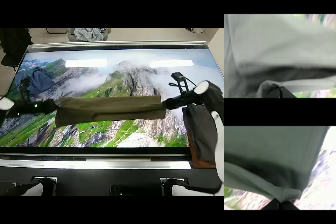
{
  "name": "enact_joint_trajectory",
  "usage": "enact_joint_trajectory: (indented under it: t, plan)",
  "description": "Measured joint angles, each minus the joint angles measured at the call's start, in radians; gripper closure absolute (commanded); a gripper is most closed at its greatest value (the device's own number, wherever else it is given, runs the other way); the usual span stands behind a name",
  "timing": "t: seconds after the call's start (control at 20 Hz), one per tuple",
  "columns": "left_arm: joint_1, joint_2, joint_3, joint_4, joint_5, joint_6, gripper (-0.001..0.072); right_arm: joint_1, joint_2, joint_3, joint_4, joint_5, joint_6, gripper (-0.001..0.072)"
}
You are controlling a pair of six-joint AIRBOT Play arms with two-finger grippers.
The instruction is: Fold the shirts.
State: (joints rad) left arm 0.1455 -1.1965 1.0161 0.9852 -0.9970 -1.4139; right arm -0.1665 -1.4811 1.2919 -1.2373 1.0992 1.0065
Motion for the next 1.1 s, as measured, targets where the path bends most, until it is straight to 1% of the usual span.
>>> enact_joint_trajectory:
  t: [0.2,0.35,0.4,0.45,0.5,0.55,0.65,0.8,0.9,1.1]
  plan:
    - [0.0,-0.262,0.19,-0.016,-0.035,-0.005,0.0675,0.022,-0.167,0.129,0.008,-0.015,0.047,0.0671]
    - [0.0,-0.406,0.26,-0.042,-0.059,-0.008,0.067,0.038,-0.257,0.161,0.029,-0.022,0.064,0.0664]
    - [0.0,-0.435,0.272,-0.049,-0.068,-0.008,0.0619,0.043,-0.279,0.167,0.034,-0.023,0.069,0.0596]
    - [0.002,-0.458,0.282,-0.053,-0.074,-0.008,0.047,0.046,-0.298,0.171,0.038,-0.025,0.074,0.0397]
    - [0.005,-0.473,0.29,-0.058,-0.077,-0.008,0.0403,0.045,-0.309,0.174,0.039,-0.026,0.077,0.0129]
    - [0.011,-0.484,0.304,-0.061,-0.082,-0.008,0.0404,0.04,-0.312,0.182,0.054,-0.024,0.078,0.0058]
    - [0.029,-0.491,0.341,-0.063,-0.115,0.0,0.0405,0.013,-0.306,0.197,0.062,-0.007,0.046,0.0041]
    - [0.052,-0.461,0.395,-0.068,-0.153,0.031,0.0405,-0.068,-0.288,0.208,0.121,0.012,0.006,0.0033]
    - [0.052,-0.418,0.414,-0.068,-0.172,0.048,0.0405,-0.125,-0.295,0.204,0.188,0.04,-0.006,0.0003]
    - [0.023,-0.335,0.429,-0.069,-0.186,0.069,0.0405,-0.175,-0.36,0.195,0.319,0.101,-0.038,-0.0001]
